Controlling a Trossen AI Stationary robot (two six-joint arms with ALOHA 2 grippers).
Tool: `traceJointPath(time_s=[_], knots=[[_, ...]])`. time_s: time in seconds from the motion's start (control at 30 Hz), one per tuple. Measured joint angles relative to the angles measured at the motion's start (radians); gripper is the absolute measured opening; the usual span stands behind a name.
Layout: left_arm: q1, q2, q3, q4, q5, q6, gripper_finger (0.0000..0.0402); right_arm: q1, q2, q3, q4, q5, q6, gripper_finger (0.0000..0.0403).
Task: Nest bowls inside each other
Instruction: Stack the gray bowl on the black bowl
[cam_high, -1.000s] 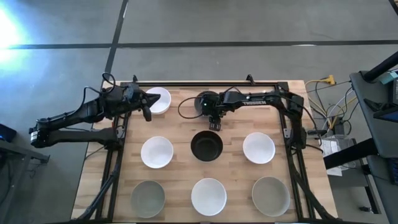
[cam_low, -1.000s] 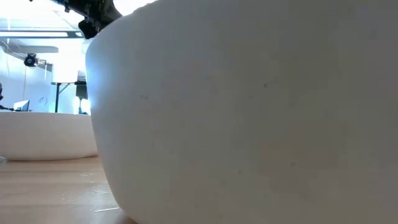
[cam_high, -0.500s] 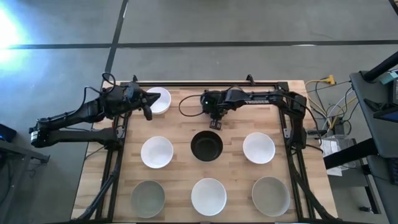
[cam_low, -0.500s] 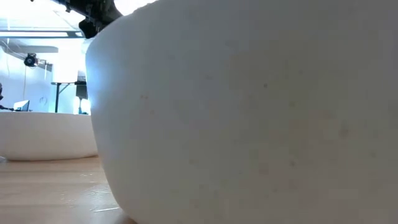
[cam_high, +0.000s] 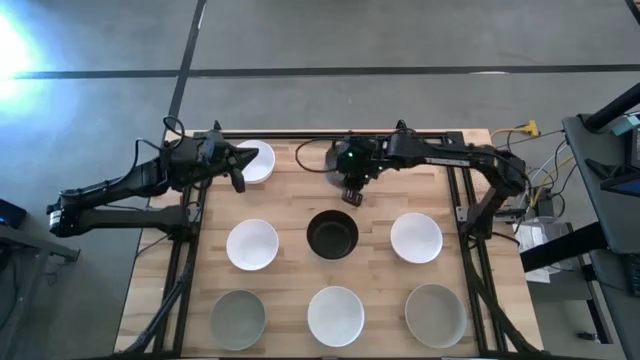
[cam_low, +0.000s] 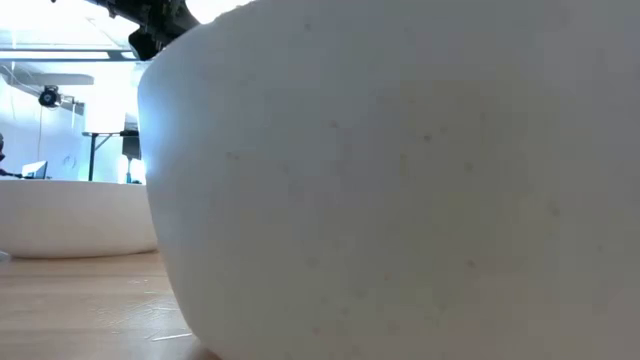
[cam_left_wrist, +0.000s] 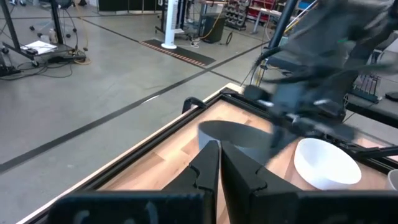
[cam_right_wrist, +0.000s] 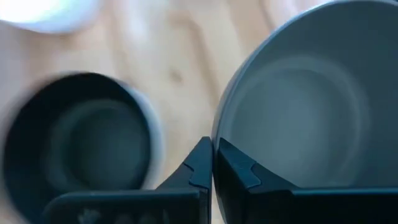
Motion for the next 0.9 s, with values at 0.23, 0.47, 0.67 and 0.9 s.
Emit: traceJointPath(time_s=[0.23, 0.47, 0.67, 0.9], knots=[[0.000, 0.002, 0.000, -0.011, -0.001, 0.009, 0.0000, 0.179, -0.051, 0.001, 0.004, -0.008, 0.039, 0.0009], [0.000, 0.007, 0.000, -0.011, -0.001, 0.009, 0.0000, 0.349, 0.011, 0.003, 0.058, -0.003, 0.092, 0.0009], [0.000, 0.022, 0.000, -0.020, 0.000, 0.009, 0.0000, 0.439, 0.114, 0.093, 0.035, 0.076, 0.110, 0.0009], [0.000, 0.041, 0.000, -0.019, 0.006, 0.009, 0.0000, 0.482, 0.266, 0.250, -0.072, 0.086, 0.135, 0.0009]])
